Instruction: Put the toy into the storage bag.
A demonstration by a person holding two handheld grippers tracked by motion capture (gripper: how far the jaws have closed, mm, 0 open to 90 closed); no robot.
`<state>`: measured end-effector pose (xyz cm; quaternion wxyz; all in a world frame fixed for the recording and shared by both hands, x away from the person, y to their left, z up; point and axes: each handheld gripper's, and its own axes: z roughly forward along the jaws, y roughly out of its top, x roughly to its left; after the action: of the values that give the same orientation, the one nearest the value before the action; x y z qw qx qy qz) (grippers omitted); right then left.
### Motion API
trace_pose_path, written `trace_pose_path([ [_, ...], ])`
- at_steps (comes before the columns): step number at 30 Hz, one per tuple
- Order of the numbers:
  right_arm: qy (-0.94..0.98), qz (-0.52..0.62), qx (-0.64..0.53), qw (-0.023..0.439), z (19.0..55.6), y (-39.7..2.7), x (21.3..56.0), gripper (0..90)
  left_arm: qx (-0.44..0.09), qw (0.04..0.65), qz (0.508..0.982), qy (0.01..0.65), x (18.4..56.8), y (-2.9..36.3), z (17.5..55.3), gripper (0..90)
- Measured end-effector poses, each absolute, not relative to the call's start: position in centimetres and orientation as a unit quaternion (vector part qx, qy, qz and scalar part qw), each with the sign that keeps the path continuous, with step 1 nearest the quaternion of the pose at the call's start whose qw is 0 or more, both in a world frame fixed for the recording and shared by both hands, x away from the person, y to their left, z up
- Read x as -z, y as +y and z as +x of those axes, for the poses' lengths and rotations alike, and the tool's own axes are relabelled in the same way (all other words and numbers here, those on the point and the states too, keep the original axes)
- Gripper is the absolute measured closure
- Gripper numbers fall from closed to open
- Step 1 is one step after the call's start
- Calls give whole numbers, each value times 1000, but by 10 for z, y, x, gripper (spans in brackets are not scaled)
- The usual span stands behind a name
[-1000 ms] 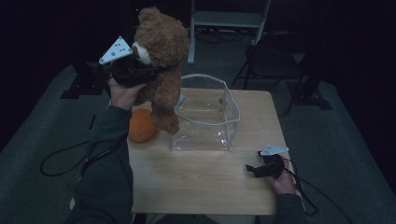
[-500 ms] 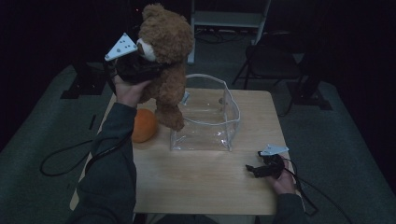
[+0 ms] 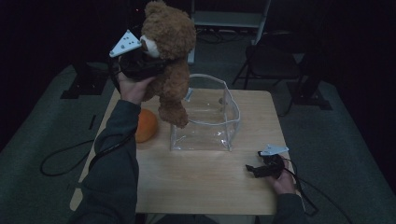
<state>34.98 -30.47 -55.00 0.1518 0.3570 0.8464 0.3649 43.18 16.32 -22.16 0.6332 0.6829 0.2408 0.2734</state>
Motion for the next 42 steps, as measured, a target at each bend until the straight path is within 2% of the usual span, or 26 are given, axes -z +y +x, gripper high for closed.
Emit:
trace_pose_path([
  [42,846,357,-365,152,350,-305,550,117,-295,627,673,258,218,118,450,393],
])
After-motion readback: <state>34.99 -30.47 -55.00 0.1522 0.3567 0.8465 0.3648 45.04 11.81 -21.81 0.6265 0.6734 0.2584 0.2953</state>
